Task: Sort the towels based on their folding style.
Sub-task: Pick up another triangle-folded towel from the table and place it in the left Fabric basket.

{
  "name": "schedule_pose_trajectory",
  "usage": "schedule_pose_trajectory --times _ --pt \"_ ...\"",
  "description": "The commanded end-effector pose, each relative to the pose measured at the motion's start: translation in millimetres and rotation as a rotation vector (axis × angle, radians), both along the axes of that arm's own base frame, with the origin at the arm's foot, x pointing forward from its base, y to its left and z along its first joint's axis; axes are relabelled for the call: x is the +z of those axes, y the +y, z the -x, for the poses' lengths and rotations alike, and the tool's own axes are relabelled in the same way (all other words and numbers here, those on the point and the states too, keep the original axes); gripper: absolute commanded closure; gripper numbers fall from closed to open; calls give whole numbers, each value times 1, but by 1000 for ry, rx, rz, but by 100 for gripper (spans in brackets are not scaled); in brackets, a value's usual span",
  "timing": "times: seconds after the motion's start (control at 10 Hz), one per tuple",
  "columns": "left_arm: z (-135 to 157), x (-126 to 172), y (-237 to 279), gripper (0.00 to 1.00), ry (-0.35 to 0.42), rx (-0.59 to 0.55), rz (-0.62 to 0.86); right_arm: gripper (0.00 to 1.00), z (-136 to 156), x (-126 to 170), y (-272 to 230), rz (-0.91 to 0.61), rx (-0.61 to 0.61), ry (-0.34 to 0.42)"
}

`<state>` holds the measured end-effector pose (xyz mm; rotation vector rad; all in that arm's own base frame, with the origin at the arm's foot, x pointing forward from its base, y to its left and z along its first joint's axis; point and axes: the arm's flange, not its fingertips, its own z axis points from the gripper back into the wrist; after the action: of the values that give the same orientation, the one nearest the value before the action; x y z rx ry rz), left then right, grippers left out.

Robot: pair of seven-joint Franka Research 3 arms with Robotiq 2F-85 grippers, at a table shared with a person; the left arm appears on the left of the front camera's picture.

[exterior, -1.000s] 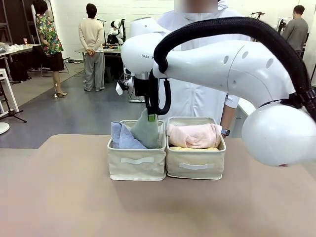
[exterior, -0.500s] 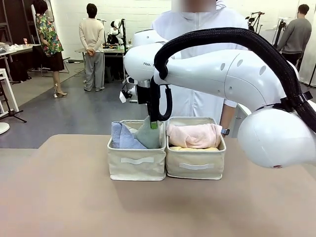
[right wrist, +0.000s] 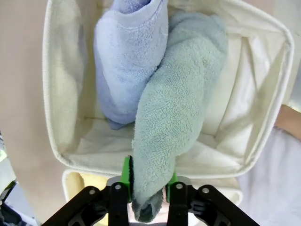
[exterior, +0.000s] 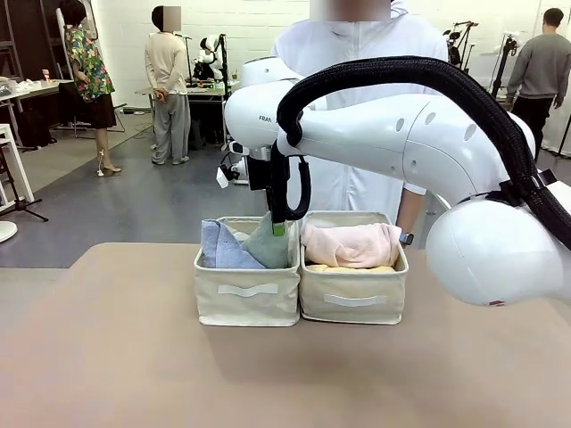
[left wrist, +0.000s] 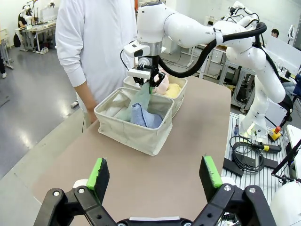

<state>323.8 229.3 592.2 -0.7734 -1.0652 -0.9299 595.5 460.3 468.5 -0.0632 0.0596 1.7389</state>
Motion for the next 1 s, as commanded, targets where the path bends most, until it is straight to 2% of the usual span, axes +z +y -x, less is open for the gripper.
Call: schedule_pose_trajectory --times 0.0,0.1,0.8,0.9 --pt "1 0 2 0 -29 -10 4 23 -16 11 15 -17 23 10" --pt "1 0 2 0 -29 -10 4 0 -16 11 15 -18 26 10" --pt "1 0 2 0 -29 -10 4 0 -11 19 8 -9 44 6" --pt "1 0 2 0 -29 -10 4 0 5 38 -14 27 51 68"
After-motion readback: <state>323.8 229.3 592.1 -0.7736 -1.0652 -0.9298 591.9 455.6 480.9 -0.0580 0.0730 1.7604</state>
